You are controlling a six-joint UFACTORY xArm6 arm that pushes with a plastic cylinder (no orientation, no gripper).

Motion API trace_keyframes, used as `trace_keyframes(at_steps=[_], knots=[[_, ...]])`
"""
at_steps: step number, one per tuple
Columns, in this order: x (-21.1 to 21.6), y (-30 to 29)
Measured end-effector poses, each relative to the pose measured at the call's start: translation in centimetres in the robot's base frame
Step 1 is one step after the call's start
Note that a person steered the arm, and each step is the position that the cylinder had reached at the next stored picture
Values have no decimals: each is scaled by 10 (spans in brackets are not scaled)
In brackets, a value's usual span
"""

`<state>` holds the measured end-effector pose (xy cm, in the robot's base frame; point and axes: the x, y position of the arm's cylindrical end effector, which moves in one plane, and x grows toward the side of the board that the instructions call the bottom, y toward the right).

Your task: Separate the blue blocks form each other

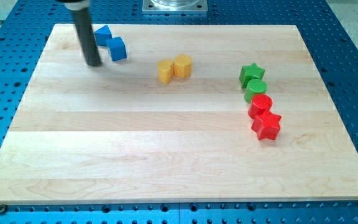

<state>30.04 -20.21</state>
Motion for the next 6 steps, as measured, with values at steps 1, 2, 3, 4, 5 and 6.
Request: trace_keyframes(at_steps=[1, 2, 3, 4, 5, 6], knots=[[-45, 38], [-16, 103], [23, 159], [3, 109], [-9, 33], [29, 52]])
